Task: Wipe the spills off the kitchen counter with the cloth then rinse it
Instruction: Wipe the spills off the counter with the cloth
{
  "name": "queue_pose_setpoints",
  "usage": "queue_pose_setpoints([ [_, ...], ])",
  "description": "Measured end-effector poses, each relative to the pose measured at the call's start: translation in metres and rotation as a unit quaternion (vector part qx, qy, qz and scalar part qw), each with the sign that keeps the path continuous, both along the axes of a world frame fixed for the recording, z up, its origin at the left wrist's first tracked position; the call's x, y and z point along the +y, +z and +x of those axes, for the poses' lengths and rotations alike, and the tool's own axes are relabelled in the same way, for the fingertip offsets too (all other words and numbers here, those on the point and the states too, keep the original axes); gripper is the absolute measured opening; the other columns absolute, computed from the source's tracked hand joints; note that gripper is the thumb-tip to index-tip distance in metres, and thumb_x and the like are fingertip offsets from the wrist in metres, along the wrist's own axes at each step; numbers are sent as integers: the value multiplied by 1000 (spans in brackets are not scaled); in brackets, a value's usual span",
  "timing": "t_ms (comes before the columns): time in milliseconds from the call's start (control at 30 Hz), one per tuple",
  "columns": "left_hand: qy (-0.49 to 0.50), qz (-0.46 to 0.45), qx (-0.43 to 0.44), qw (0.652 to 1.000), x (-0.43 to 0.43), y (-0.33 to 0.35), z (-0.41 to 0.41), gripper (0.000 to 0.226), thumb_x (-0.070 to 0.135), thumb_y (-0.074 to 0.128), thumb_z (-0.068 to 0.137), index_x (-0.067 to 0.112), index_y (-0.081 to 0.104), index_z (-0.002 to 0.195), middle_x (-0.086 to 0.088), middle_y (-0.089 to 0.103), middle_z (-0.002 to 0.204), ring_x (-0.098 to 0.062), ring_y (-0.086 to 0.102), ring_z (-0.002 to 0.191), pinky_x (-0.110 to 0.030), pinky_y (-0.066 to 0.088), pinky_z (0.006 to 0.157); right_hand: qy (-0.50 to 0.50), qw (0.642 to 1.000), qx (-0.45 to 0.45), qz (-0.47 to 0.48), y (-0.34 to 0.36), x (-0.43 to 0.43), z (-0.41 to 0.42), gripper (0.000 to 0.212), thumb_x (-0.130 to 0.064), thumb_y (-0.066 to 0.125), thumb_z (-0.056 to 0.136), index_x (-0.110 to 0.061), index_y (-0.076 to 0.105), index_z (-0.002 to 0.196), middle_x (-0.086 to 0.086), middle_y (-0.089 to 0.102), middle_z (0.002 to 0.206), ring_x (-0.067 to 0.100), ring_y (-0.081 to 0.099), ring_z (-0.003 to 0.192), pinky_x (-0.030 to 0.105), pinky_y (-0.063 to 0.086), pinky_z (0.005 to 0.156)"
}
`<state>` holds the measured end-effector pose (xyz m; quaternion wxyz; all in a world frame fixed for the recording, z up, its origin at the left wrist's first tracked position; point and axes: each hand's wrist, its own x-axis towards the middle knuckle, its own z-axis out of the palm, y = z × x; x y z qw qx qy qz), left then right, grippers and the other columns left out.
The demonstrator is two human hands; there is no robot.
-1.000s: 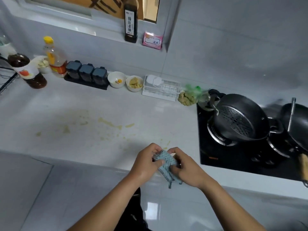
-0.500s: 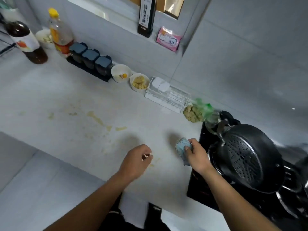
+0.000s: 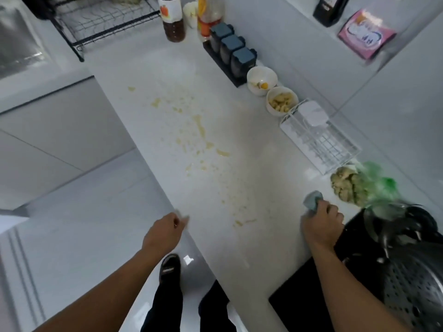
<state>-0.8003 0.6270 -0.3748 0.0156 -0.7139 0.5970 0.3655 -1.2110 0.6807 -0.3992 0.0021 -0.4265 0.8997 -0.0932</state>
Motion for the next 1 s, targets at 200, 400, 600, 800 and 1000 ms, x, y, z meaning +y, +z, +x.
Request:
queue_pose_setpoints([
  [200, 106, 36, 102, 988, 10, -22, -12, 28, 38, 57, 99, 17, 58, 80, -2, 70, 76, -19, 69, 70, -40, 59, 74, -10, 997, -77, 2, 4, 11, 4, 48, -16, 58, 79, -16, 60, 127, 24, 55, 116, 44, 51, 97, 51, 46, 83],
  [400, 107, 82, 119, 984, 15, -27, -4, 43, 48, 54, 99, 12, 66, 80, -4, 71, 77, -19, 67, 68, -34, 57, 70, 166, 984, -29, 65, 4, 24, 22, 52, -10, 71, 74, -13, 64, 126, 21, 56, 103, 42, 54, 86, 46, 49, 69],
  [600, 100, 98, 129, 982, 9, -26, -1, 41, 49, 56, 98, 14, 66, 81, -3, 70, 79, -13, 65, 66, -23, 48, 57, 207, 977, -9, 45, 0, 33, 37, 47, -5, 64, 77, -8, 64, 124, 22, 56, 98, 41, 55, 77, 43, 50, 61],
  [800, 68, 91, 121, 986, 8, -32, 3, 42, 51, 54, 99, 18, 67, 76, 1, 70, 77, -16, 67, 72, -39, 58, 79, 19, 998, -59, 19, -1, 32, 42, 48, -10, 62, 84, -11, 58, 131, 24, 54, 111, 44, 52, 94, 48, 48, 77],
  [1000, 77, 91, 124, 985, 10, -34, 4, 43, 52, 55, 97, 20, 68, 71, 5, 70, 71, -13, 68, 63, -25, 51, 61, 246, 969, 19, 4, -9, 40, 59, 49, -9, 54, 80, -7, 62, 128, 24, 58, 105, 42, 56, 82, 45, 50, 66],
])
